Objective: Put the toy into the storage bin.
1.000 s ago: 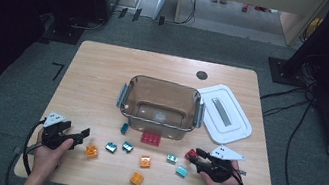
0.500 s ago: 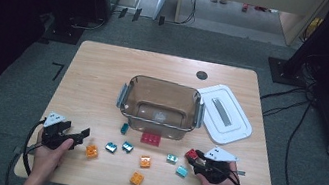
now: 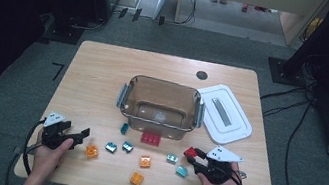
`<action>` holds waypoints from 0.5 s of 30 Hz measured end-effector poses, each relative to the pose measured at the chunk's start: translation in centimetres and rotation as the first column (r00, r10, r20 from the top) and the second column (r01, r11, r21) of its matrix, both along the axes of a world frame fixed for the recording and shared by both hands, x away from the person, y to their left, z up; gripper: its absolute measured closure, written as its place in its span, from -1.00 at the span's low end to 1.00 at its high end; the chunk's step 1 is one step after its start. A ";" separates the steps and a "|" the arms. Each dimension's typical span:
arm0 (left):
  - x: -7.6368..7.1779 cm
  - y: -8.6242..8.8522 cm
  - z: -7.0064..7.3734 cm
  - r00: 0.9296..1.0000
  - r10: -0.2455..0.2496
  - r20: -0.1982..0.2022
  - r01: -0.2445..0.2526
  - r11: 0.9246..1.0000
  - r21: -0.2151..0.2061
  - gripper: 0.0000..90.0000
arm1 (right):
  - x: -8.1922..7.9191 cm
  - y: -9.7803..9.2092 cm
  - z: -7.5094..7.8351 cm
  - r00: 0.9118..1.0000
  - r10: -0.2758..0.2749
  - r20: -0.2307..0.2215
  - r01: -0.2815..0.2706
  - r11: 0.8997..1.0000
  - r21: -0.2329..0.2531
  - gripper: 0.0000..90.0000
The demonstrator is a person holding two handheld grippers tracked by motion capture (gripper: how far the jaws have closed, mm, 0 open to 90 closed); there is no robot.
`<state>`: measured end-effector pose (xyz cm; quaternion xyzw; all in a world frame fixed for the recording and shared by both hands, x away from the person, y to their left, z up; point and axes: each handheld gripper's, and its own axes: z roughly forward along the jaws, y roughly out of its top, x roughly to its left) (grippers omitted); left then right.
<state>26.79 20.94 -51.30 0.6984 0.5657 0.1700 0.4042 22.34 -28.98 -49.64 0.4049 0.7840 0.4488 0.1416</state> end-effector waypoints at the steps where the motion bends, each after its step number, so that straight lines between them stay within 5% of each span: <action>1: 0.0 0.0 0.0 1.000 0.000 0.000 0.000 1.000 0.000 -0.69 | -0.1 0.0 0.4 1.000 -0.002 0.012 0.002 1.000 -0.003 0.33; 15: 0.1 -0.1 0.0 1.000 0.001 -0.003 -0.001 1.000 0.006 -0.69 | -0.1 -0.4 5.5 0.996 -0.019 0.092 0.012 0.997 0.080 0.34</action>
